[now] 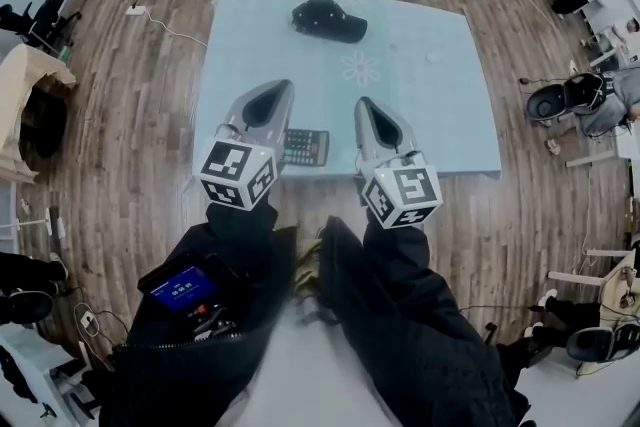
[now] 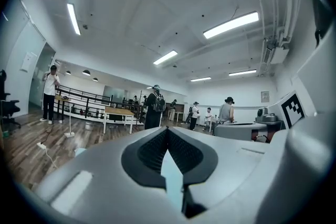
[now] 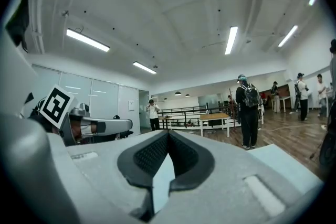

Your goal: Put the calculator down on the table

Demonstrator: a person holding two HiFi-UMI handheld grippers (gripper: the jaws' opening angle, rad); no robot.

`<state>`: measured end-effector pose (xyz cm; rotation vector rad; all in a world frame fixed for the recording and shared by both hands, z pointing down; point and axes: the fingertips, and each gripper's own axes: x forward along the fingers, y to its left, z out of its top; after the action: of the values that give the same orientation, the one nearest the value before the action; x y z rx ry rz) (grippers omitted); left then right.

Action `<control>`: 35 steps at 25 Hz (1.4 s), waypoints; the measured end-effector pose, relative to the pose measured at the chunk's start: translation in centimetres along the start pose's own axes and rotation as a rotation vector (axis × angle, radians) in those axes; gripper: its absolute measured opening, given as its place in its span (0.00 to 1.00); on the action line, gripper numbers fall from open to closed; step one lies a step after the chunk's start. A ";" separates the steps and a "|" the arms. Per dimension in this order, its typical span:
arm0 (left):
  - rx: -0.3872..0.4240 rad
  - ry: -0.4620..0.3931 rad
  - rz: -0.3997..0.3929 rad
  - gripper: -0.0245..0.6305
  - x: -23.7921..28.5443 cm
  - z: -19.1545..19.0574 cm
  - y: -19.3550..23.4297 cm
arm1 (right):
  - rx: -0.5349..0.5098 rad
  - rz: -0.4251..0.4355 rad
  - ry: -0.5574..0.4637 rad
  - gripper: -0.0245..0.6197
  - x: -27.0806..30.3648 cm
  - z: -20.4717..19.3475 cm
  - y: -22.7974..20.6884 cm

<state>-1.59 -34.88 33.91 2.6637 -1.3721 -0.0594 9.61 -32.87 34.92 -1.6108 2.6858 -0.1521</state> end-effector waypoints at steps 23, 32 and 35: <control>0.068 -0.050 0.004 0.03 0.2 2.8 -1.3 | -0.131 -0.048 -0.093 0.03 0.3 5.5 1.1; 0.067 -0.046 0.006 0.03 0.2 2.6 -1.3 | -0.140 -0.075 -0.089 0.03 0.0 5.4 0.7; 0.066 -0.044 0.008 0.03 0.3 2.5 -1.2 | -0.141 -0.082 -0.091 0.03 0.0 5.4 0.5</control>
<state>-0.74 -34.68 31.31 2.7259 -1.4215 -0.0738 9.47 -33.03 29.49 -1.7206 2.6166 0.1105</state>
